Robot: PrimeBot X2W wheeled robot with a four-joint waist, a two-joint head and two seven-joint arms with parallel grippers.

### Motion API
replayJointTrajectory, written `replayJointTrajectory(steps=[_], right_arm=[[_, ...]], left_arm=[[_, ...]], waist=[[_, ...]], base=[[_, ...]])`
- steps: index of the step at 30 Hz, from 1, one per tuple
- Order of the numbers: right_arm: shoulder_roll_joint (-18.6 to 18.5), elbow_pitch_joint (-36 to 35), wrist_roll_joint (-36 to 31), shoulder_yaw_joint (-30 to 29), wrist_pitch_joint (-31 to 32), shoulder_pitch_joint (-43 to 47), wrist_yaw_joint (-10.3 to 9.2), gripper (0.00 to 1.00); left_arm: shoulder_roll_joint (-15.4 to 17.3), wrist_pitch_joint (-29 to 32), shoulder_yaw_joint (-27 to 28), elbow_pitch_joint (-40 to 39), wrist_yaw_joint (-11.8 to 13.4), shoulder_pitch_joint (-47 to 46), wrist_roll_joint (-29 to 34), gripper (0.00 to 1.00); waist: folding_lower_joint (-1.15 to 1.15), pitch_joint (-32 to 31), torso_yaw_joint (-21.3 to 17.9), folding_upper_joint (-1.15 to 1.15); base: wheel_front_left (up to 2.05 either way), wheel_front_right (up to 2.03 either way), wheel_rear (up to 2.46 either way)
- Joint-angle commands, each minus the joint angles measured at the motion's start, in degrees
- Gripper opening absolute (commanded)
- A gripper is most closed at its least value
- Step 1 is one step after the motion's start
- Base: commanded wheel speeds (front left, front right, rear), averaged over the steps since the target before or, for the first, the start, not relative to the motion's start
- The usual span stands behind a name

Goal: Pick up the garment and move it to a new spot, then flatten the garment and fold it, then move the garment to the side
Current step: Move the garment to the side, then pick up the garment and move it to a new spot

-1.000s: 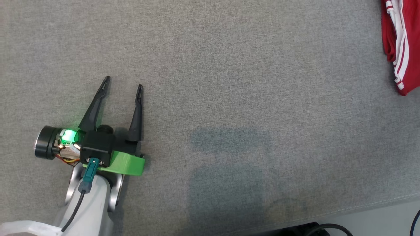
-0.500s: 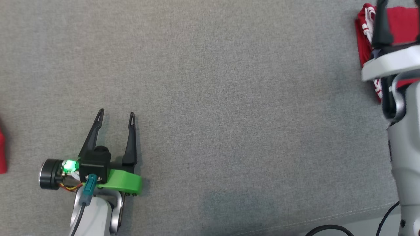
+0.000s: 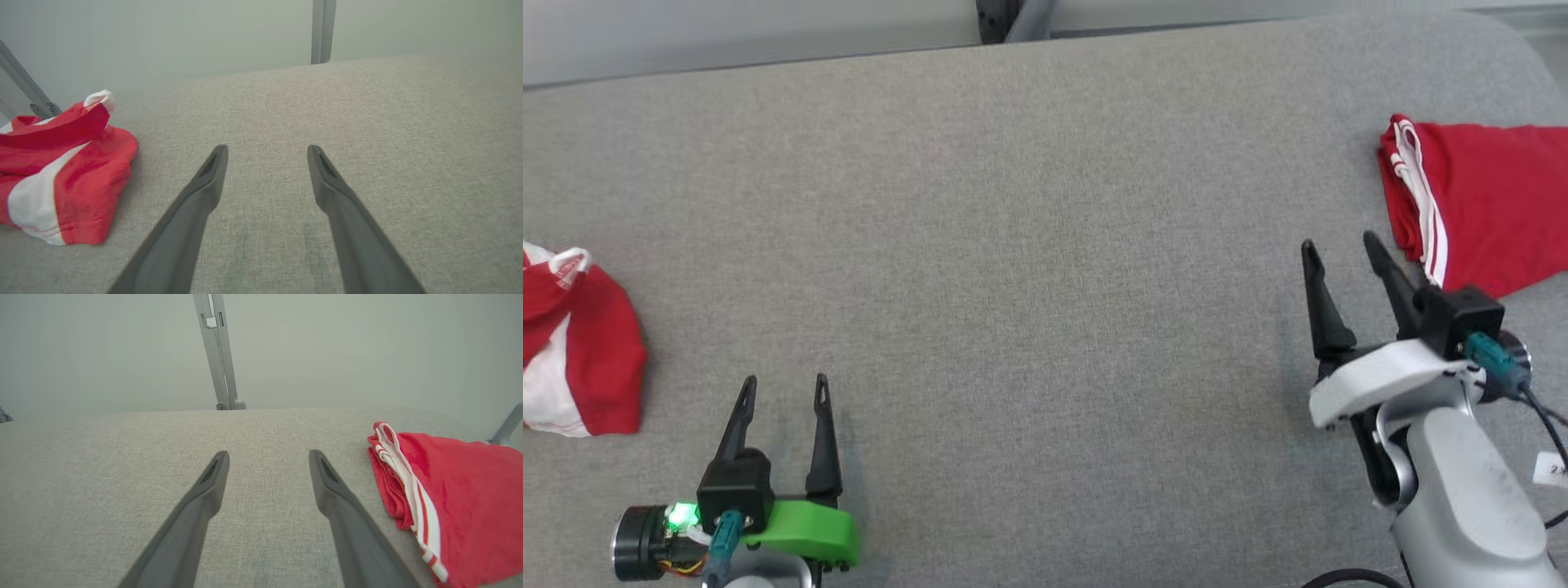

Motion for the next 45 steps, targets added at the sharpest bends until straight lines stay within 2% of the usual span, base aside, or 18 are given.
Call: replayJointTrajectory(steps=[1, 19, 32, 37, 41, 42, 43, 45], right_arm=[[0.8, 0.3, 0.1, -0.4, -0.1, 3.1, -0.11, 1.00], [3.5, -4.6, -1.4, -1.3, -0.1, 13.0, -0.11, 1.00], [4.3, -6.0, -1.9, -2.2, -0.1, 15.2, -0.11, 1.00], [4.2, -6.0, -1.8, -1.6, -0.1, 15.3, -0.11, 1.00], [4.3, -6.5, -1.6, -0.4, -0.1, 15.4, -0.10, 1.00], [4.3, -6.5, -1.6, -0.4, -0.1, 15.4, -0.10, 1.00], [4.4, -6.8, -1.5, 0.1, -0.1, 15.6, -0.10, 1.00], [4.4, -7.1, -1.6, 0.5, -0.1, 15.4, -0.10, 1.00]], left_arm=[[-0.1, 0.0, 0.9, 0.3, -0.4, 2.0, 0.0, 1.00], [-1.5, 0.0, 5.6, -0.2, -2.2, 7.2, 0.0, 1.00], [-1.9, 0.0, 7.0, 0.1, -3.3, 7.3, -0.7, 1.00], [-1.9, 0.0, 6.9, 0.1, -3.2, 6.3, -1.5, 1.00], [-1.9, 0.0, 7.2, 0.0, -3.1, 5.9, -2.1, 1.00], [-1.9, 0.0, 7.2, 0.0, -3.1, 5.9, -2.1, 1.00], [-1.9, 0.0, 7.3, 0.2, -3.3, 5.8, -2.2, 1.00], [-1.9, 0.0, 7.7, 0.1, -3.3, 5.5, -2.1, 1.00]], waist=[[0.00, -5.2, 1.5, 0.01], [0.00, -12.3, 2.0, 0.01], [0.00, -12.3, 3.2, 0.01], [0.00, -11.1, 6.9, 0.01], [0.00, -10.1, 11.9, 0.01], [0.00, -10.1, 11.9, 0.01], [0.00, -9.7, 15.0, 0.01], [0.00, -9.2, 17.9, 0.01]], base=[[0.00, 0.00, 0.00], [0.00, 0.00, 0.00], [0.00, 0.00, 0.00], [0.00, 0.00, 0.00], [0.00, 0.00, 0.00], [0.00, 0.00, 0.00], [0.00, 0.00, 0.00], [0.00, 0.00, 0.00]])
